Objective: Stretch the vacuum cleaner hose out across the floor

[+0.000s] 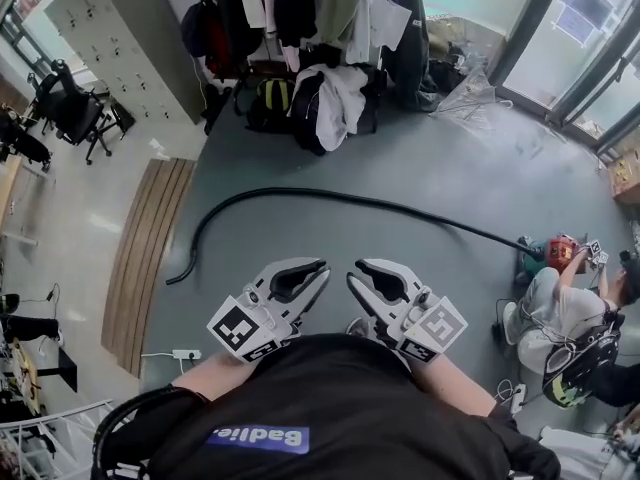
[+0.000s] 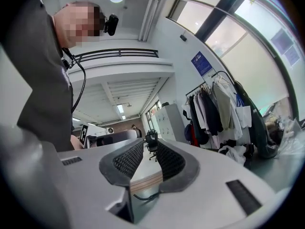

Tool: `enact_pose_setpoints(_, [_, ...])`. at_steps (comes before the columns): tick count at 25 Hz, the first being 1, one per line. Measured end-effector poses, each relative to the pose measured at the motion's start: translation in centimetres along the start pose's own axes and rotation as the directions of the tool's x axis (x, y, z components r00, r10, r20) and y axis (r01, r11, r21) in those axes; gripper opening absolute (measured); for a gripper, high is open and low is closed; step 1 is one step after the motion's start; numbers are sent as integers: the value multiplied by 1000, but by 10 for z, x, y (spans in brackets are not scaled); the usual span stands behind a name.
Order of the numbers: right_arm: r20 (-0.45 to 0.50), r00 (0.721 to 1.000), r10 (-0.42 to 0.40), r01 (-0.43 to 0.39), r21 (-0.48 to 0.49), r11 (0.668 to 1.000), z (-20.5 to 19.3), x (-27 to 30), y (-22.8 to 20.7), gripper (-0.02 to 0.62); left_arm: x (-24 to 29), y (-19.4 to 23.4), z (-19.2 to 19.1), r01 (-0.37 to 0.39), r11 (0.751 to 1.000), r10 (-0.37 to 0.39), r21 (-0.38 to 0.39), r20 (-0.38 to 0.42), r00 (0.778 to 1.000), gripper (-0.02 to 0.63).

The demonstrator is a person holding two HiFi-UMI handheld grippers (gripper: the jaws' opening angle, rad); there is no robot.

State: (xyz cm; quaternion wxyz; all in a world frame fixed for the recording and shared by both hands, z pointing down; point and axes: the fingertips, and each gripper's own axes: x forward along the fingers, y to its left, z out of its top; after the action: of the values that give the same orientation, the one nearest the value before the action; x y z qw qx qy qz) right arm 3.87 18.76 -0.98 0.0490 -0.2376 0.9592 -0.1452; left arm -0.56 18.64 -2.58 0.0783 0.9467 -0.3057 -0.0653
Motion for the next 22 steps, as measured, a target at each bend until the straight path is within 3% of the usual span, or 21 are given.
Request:
enact_pose_setpoints(2, [4, 1000, -8, 8, -11, 1000, 0, 0, 9, 73, -7, -1, 0, 3, 1000, -3, 6, -4, 1000, 8])
enact_pose_setpoints(8, [11, 1000, -25, 25, -42, 999, -3, 11, 32, 6, -31, -2, -3, 17, 999, -18, -31, -11, 1000, 8])
enact_pose_setpoints(22, [-13, 999, -38, 36, -78, 996, -16, 32, 55, 5, -54, -7, -3, 68, 998, -69, -11, -37, 997, 8])
